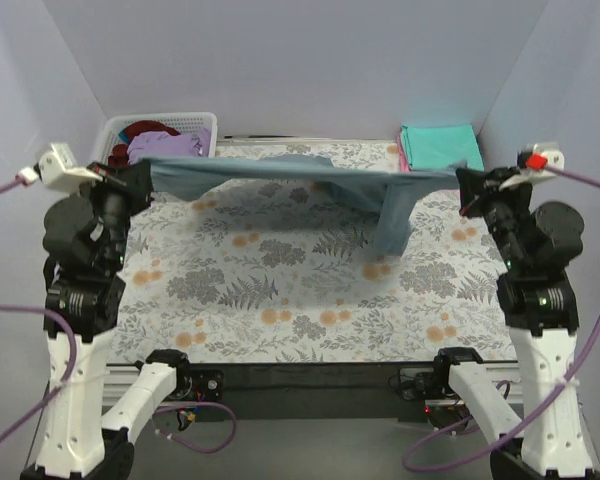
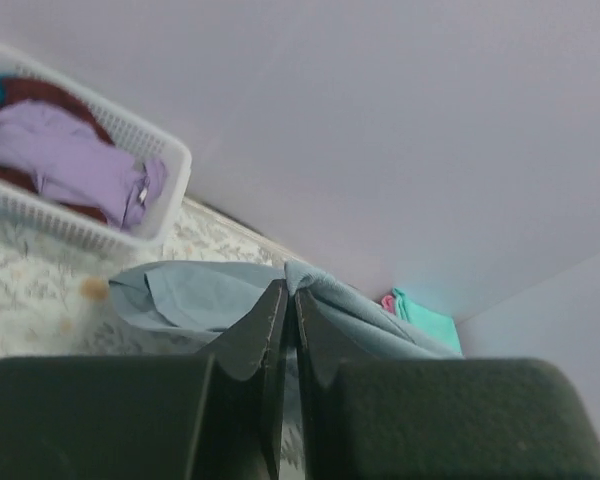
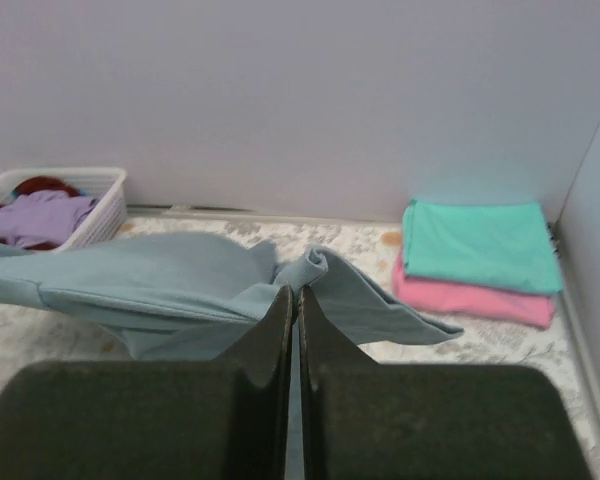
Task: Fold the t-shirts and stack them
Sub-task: Flatten the tshirt out
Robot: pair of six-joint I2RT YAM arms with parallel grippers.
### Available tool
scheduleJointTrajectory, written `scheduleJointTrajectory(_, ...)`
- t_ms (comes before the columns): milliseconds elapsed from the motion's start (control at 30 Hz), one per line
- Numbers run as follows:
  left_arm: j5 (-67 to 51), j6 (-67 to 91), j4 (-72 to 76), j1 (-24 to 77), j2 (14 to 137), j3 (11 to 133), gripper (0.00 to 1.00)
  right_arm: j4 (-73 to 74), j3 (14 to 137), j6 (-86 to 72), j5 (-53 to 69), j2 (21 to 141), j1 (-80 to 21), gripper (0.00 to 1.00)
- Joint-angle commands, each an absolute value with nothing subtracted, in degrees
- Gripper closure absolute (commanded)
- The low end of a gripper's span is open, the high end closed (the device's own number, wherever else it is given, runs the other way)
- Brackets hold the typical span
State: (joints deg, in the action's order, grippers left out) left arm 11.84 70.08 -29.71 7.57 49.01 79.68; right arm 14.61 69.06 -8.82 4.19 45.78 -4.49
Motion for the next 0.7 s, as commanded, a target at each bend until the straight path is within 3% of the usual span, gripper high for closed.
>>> scheduleJointTrajectory(0,19.5,80.4,-41.1,6.4,41.2,68.5,0.95,15.0,58.7,-11.5,8.1,35.0,-4.0,0.95)
scheduleJointTrajectory(133,26.4,93.8,-51.8,9.7,32.3,59.3,0.89,15.6,46.6,-13.9,11.6,21.6,-7.6,0.82)
scheduleJointTrajectory(167,27.2,95.1,-54.5,11.0,29.9,57.4,0.76,16.8,45.6,-13.8,11.5,18.2,-8.1,0.79)
scheduleJointTrajectory(200,27.2,96.0,-55.1,11.0,29.9,56.4,0.76,17.3,45.0,-13.5,11.4,18.2,-8.3,0.76)
scheduleJointTrajectory(267,26.0,96.3,-55.5,12.5,26.3,55.2,0.65,18.1,44.3,-12.2,11.0,14.6,-8.3,0.7)
scheduleJointTrajectory(333,25.1,95.6,-54.9,12.9,24.3,54.2,0.6,19.1,44.4,-10.3,11.1,13.1,-8.3,0.62)
scheduleJointTrajectory(433,25.4,91.7,-51.9,13.0,22.1,54.3,0.5,18.9,44.3,-9.1,11.3,14.1,-8.3,0.56)
scheduleJointTrajectory(533,23.0,86.2,-48.2,13.5,25.0,54.1,0.49,18.2,43.4,-8.9,13.6,18.3,-8.3,0.55)
scheduleJointTrajectory(667,9.2,82.8,-43.6,13.7,37.6,52.6,0.49,18.9,42.5,-11.0,17.6,30.9,-8.3,0.5)
